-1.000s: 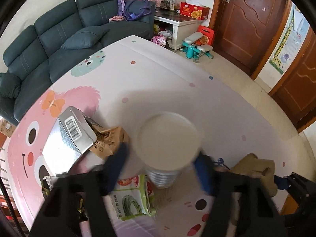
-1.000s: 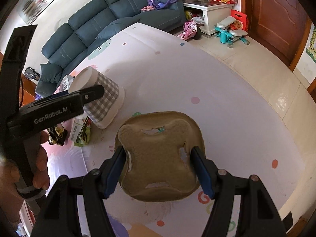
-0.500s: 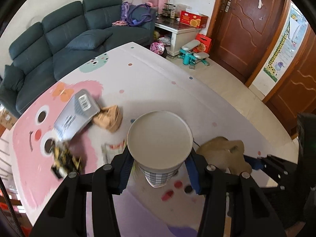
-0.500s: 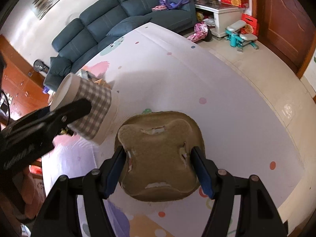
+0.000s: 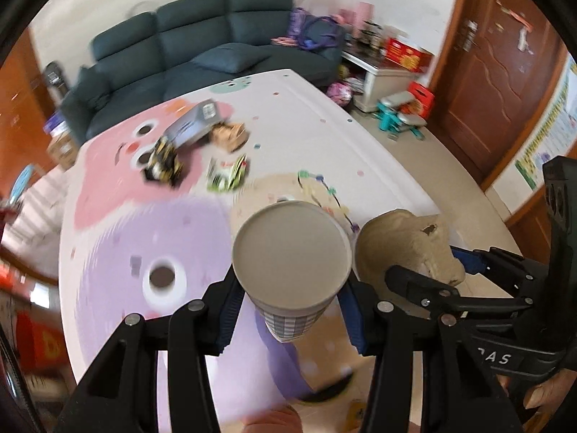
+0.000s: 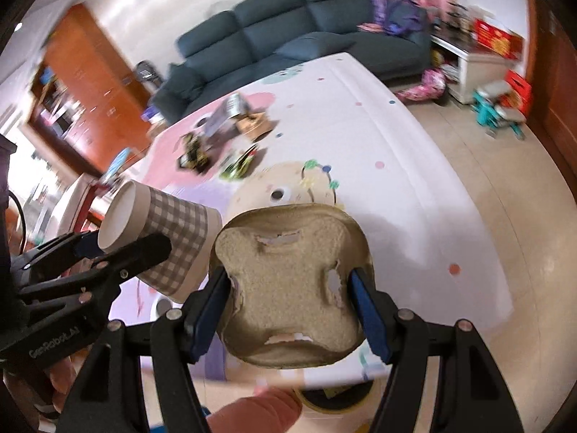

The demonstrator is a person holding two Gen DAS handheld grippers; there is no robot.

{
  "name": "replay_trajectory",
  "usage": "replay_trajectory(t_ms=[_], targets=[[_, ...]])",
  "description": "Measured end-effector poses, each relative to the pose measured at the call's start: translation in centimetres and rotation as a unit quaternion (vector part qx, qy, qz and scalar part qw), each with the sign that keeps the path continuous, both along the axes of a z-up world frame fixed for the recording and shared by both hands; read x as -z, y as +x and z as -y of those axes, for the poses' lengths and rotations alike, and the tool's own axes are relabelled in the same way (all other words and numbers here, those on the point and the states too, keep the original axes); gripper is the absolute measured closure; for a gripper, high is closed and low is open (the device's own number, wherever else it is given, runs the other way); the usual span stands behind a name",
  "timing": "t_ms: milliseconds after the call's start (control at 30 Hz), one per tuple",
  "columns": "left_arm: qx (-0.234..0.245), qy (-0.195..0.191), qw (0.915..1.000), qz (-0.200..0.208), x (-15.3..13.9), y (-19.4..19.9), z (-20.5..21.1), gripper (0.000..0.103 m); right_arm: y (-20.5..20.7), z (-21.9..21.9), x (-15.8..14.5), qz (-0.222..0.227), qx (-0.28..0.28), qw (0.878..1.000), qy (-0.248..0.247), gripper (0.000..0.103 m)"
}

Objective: Collect trash
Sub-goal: 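Carry the paper cup and pulp tray over the trash bin with both tools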

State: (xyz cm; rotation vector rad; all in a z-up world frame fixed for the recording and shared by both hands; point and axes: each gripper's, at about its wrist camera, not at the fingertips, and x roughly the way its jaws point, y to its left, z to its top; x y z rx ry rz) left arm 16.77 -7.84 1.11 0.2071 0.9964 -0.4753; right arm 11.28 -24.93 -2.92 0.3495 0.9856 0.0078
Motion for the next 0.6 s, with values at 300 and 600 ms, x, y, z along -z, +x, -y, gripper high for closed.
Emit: replay_trajectory(t_ms=[300,600], targets=[[-0.077,0.010,0.9968,-0.022,1.2,-11.1,-0.7,0.055,-8.8,-0.3,0.4,-0.014,-0.071,0.997,0.009,0.035],[-0.081,0.054,0.9930,-0.066,4.0,-17.6,-1.3,0.055,-14.8,-1.5,5.0,-0.074,-0.086,0.993,0.045,0.035]])
